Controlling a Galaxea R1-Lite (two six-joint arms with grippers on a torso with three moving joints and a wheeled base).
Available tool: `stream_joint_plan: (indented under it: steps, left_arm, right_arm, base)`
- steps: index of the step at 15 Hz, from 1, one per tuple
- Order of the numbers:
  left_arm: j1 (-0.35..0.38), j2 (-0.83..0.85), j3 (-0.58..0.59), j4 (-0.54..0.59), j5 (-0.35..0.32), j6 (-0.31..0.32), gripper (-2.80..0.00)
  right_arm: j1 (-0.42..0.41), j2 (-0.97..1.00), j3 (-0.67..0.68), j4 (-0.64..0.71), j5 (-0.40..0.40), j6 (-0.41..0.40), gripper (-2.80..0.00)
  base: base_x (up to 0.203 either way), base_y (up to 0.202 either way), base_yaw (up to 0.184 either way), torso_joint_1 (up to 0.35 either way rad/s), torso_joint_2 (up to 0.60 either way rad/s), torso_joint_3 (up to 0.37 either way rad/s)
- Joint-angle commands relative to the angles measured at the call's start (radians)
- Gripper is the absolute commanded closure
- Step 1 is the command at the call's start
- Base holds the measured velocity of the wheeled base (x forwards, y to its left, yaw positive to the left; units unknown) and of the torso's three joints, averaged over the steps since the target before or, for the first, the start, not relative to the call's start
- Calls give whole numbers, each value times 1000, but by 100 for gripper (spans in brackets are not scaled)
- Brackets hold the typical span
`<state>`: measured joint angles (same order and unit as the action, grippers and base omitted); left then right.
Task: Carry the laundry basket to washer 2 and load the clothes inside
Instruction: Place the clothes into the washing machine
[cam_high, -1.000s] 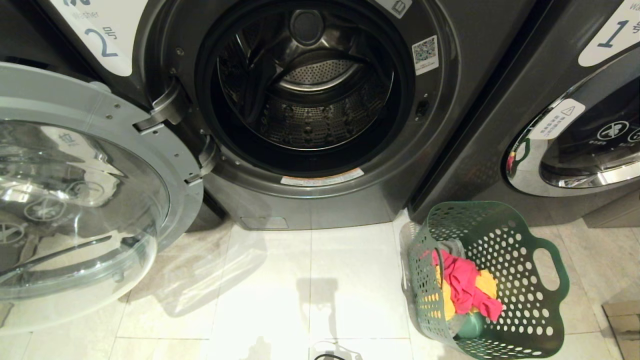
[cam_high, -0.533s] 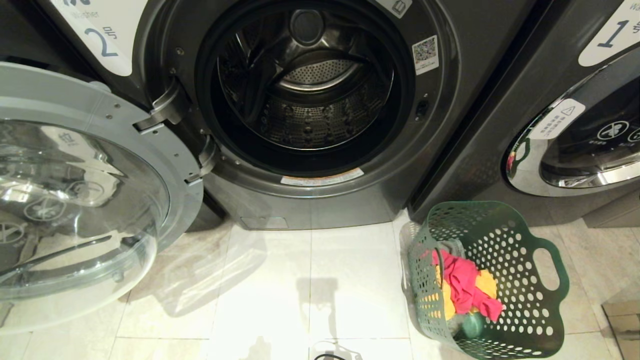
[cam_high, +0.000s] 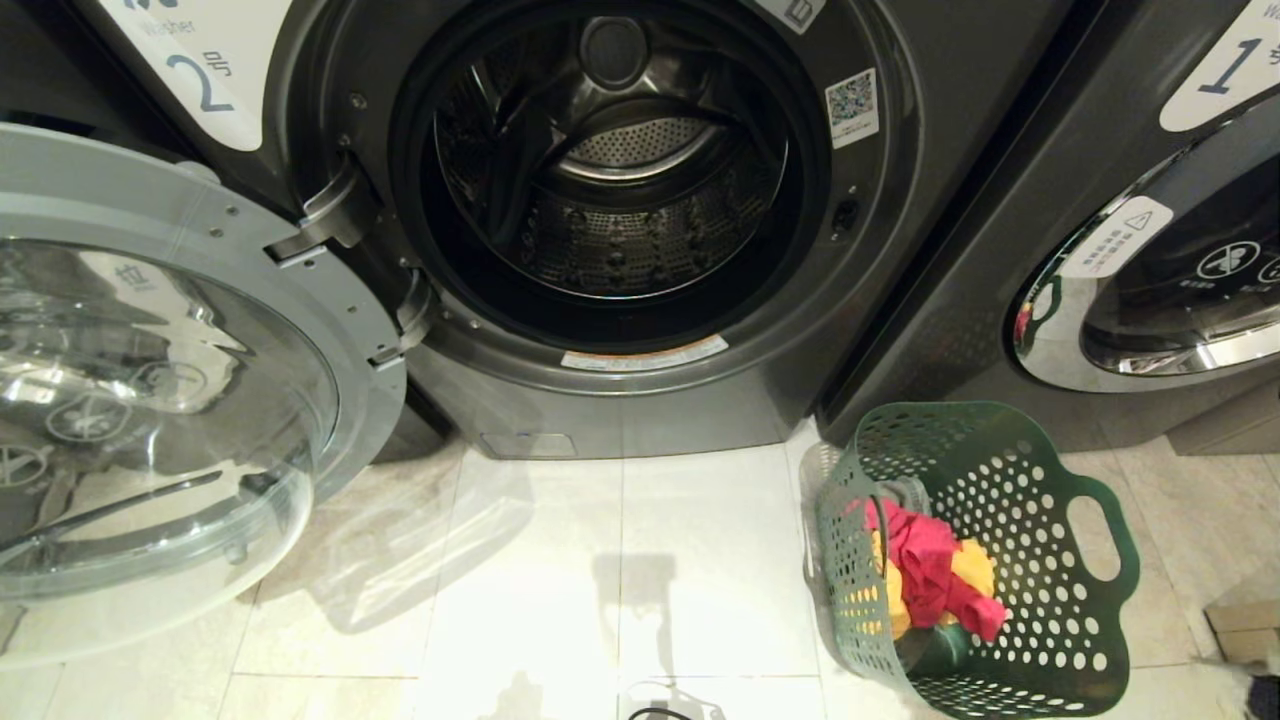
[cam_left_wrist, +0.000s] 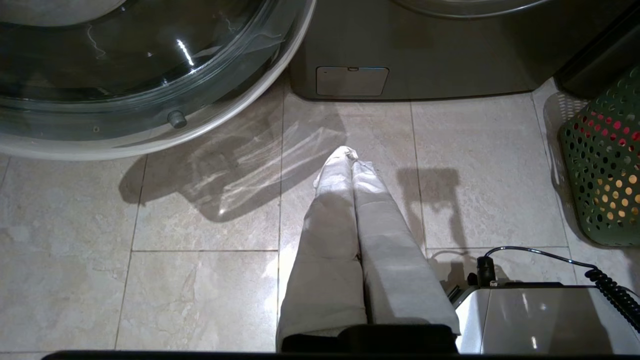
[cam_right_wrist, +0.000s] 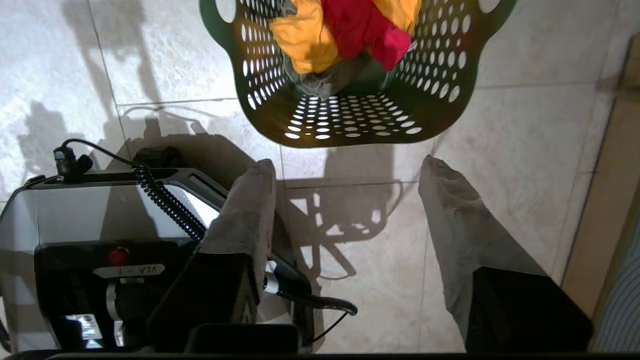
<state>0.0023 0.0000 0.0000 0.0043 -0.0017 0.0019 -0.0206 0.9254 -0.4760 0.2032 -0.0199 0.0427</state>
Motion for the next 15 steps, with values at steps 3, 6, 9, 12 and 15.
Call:
stream_joint_plan:
  steps: [3, 6, 9, 12, 15]
  left_arm:
    - [1, 2, 0, 0, 0, 0, 0]
    - [1, 2, 0, 0, 0, 0, 0]
    - [1, 2, 0, 0, 0, 0, 0]
    - [1, 2, 0, 0, 0, 0, 0]
    - [1, 2, 0, 0, 0, 0, 0]
  right_arm:
    - [-5, 486, 96, -358, 0, 47, -280]
    - [-44, 756, 148, -681, -4, 57, -280]
    - [-123, 953, 135, -903, -4, 53, -280]
    - [-185, 1107, 15, -942, 25, 52, -280]
    - [-217, 1279, -152, -949, 50, 50, -280]
  base:
    - [0, 0, 0, 0, 0, 0]
    - [0, 0, 0, 0, 0, 0]
    - [0, 0, 0, 0, 0, 0]
    - [0, 0, 0, 0, 0, 0]
    - [0, 0, 0, 0, 0, 0]
